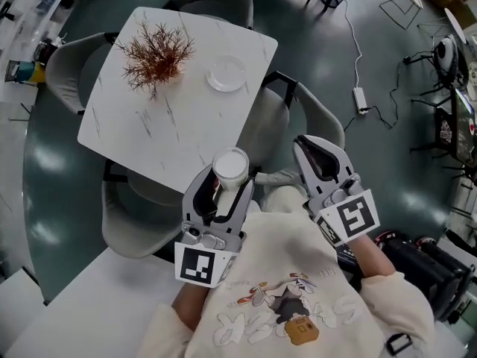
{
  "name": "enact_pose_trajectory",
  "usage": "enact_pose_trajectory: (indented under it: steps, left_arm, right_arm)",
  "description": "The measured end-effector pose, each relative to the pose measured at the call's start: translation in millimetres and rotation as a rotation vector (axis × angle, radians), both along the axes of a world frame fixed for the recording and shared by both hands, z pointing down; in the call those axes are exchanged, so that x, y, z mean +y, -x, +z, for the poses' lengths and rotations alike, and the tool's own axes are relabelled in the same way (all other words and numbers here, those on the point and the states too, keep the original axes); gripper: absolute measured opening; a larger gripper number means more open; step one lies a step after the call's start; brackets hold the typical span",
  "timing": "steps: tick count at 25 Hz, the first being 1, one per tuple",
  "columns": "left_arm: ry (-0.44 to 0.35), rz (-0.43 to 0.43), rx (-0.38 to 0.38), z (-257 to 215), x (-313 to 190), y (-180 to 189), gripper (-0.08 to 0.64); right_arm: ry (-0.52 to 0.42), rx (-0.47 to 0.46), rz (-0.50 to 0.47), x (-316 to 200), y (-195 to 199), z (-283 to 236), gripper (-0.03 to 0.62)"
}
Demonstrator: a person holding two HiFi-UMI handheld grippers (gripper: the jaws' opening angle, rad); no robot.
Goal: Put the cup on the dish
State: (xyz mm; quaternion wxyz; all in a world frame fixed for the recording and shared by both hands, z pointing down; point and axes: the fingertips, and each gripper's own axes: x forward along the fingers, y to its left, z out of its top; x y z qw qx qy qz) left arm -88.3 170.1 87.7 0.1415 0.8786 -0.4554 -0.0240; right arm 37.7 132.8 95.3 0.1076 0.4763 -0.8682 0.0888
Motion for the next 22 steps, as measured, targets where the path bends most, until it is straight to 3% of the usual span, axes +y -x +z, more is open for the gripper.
enact_pose_trajectory:
  steps: [9,22]
  left_arm:
    - [-0.002,0.022,0.010,2,-32,6,0.245]
    - [-0.010,0.013,-0.045,19,-79,-20,0.245]
  right_arm:
    - [0.005,0.019,0.015,-28,3,1,0.031]
    - [0.036,-0.014,-0.036,-53,-7,27,0.031]
